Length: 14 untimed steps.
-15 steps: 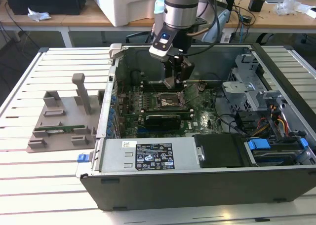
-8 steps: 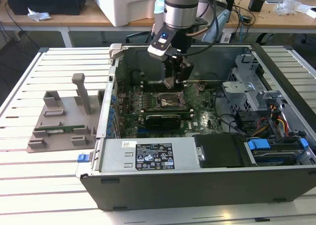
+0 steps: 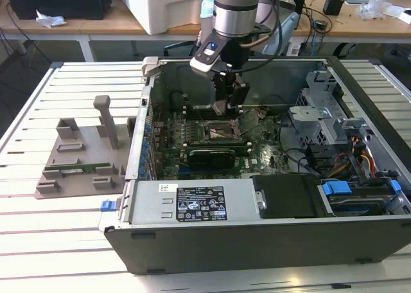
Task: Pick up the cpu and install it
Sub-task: 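Place the cpu into insertion slot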
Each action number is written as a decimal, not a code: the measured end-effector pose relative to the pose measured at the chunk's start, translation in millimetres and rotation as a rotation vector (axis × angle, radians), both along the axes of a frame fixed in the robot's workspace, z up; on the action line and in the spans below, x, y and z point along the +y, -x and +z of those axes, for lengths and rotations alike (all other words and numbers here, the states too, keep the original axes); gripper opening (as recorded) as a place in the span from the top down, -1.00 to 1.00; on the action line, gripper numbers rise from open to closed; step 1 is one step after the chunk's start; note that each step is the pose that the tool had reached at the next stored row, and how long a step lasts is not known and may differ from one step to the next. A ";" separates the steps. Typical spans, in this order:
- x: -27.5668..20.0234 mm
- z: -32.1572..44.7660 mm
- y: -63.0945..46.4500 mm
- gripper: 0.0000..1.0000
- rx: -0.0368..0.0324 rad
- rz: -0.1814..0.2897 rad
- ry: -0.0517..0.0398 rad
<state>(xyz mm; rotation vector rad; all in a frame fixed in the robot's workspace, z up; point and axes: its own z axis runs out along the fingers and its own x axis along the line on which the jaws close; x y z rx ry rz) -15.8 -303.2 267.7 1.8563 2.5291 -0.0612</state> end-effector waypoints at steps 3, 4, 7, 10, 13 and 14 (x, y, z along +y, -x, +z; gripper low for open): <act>0.0 0.0 0.0 -0.09 0.0000 -0.017 0.0005; 0.0 0.0 0.0 -0.09 0.0000 -0.024 0.0006; 0.0 0.0 0.0 -0.09 0.0000 -0.040 0.0009; 0.0 0.0 0.0 -0.09 0.0000 -0.053 0.0013; 0.0 0.0 0.0 -0.09 0.0000 -0.077 0.0019; 0.0 -0.1 0.0 -0.09 0.0000 -0.086 0.0020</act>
